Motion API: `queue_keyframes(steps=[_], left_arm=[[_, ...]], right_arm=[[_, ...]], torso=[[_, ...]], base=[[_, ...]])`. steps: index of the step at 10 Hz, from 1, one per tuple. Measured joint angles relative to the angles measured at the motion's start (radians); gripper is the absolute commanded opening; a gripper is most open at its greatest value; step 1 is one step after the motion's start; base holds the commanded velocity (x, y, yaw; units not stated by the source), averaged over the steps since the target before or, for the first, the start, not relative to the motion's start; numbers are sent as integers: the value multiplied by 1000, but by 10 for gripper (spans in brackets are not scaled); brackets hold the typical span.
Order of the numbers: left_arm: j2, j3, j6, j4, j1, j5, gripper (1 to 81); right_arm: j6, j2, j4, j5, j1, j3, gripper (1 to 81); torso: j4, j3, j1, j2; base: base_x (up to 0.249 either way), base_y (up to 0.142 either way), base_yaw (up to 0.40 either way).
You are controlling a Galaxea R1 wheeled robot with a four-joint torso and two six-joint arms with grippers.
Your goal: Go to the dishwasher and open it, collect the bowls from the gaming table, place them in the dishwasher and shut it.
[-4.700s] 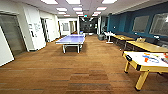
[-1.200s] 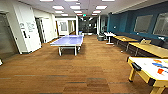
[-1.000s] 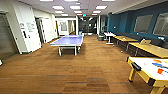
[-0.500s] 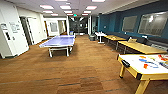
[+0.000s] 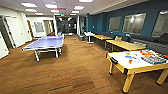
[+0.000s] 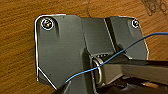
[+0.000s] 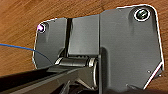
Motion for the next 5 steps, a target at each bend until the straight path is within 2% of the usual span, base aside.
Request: queue_keyframes(steps=[5], left_arm=[[0,0,0,9,0,0,811]], right_arm=[[0,0,0,0,0,0,811]], torso=[[0,0,0,0]], base=[[0,0,-373]])
